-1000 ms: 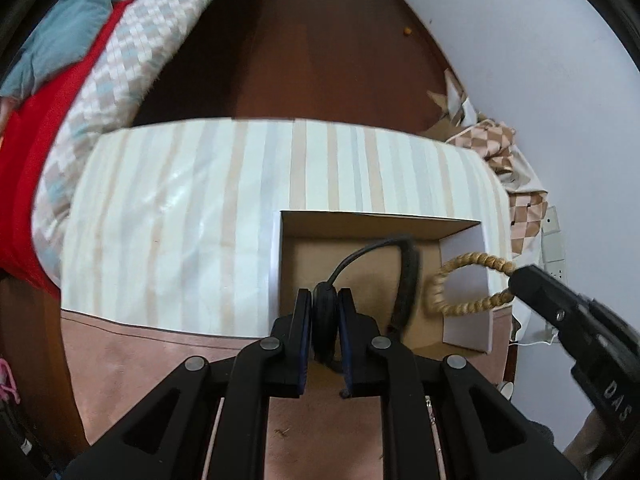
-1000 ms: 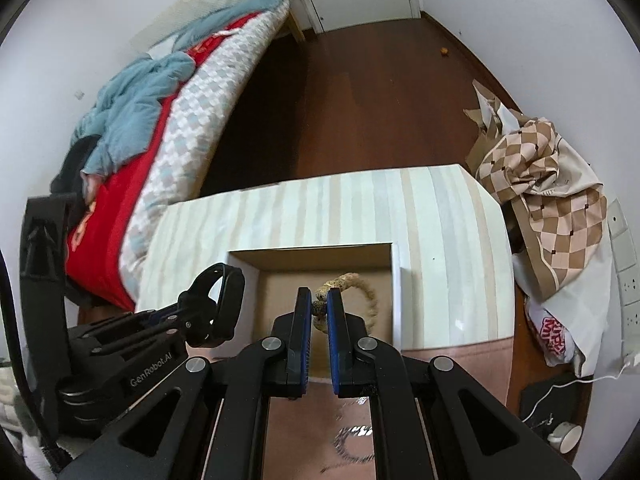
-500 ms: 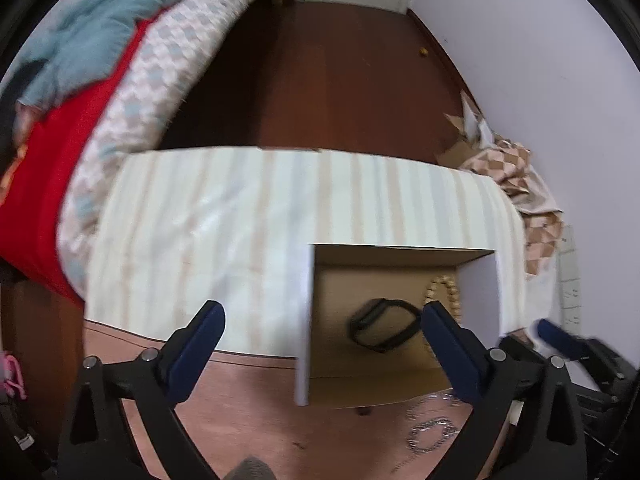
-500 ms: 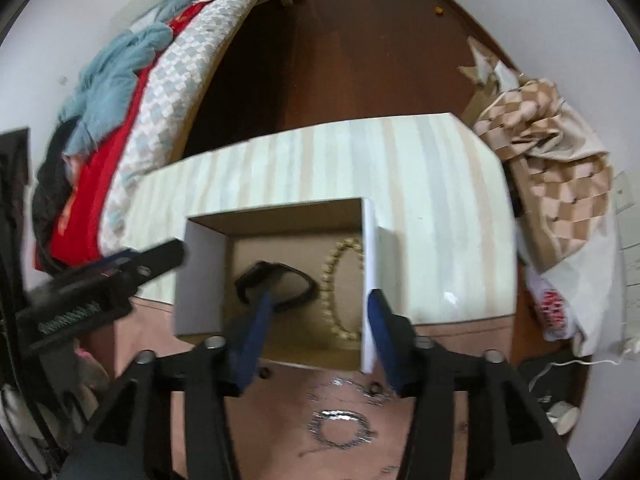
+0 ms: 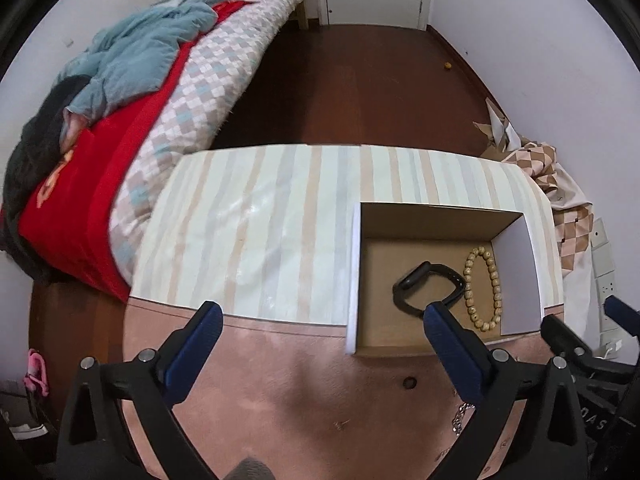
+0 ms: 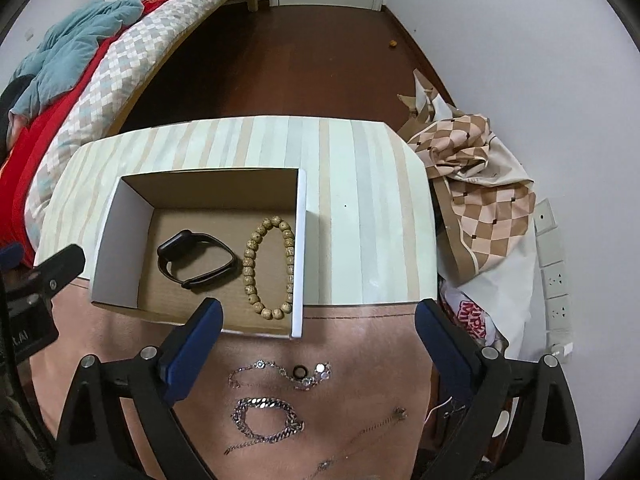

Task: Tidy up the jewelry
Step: 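Lift both tools out of the box and back from it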

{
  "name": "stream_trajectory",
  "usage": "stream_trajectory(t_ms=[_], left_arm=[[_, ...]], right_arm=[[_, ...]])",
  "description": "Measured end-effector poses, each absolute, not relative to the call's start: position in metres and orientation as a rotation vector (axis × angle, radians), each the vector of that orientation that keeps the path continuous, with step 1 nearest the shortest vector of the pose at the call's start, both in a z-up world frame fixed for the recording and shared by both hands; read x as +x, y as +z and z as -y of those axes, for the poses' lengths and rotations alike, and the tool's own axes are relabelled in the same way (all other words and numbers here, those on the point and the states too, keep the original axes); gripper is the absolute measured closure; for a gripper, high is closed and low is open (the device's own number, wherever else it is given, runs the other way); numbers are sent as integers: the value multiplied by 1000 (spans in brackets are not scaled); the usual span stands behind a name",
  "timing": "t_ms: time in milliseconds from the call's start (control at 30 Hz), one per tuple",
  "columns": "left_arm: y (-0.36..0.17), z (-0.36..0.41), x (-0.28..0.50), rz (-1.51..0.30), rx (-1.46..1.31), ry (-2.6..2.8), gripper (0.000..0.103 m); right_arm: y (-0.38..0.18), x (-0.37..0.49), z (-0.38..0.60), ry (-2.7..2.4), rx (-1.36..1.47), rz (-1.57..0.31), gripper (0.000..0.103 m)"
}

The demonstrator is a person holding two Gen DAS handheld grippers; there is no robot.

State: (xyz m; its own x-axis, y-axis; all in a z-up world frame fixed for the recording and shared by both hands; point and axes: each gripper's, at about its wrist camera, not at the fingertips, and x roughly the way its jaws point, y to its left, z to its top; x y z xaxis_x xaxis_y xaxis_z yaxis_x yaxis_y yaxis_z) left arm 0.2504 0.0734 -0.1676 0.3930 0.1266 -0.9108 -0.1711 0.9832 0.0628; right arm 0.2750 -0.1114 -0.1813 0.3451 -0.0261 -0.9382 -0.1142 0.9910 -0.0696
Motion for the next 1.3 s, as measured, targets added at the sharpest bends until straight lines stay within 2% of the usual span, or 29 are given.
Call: stream_trajectory(t_ms=[833, 1100, 1300], left_arm=[[-54, -55, 135, -912, -65, 171, 1], [-42, -53, 114, -871, -65, 167, 1], [-60, -58, 109, -872, -84, 209, 1]], right_arm=[[-41, 150, 124, 35, -85, -927, 5], [-19, 122, 129, 26, -87, -883, 5], [-28, 114, 141, 51, -7, -902, 5]])
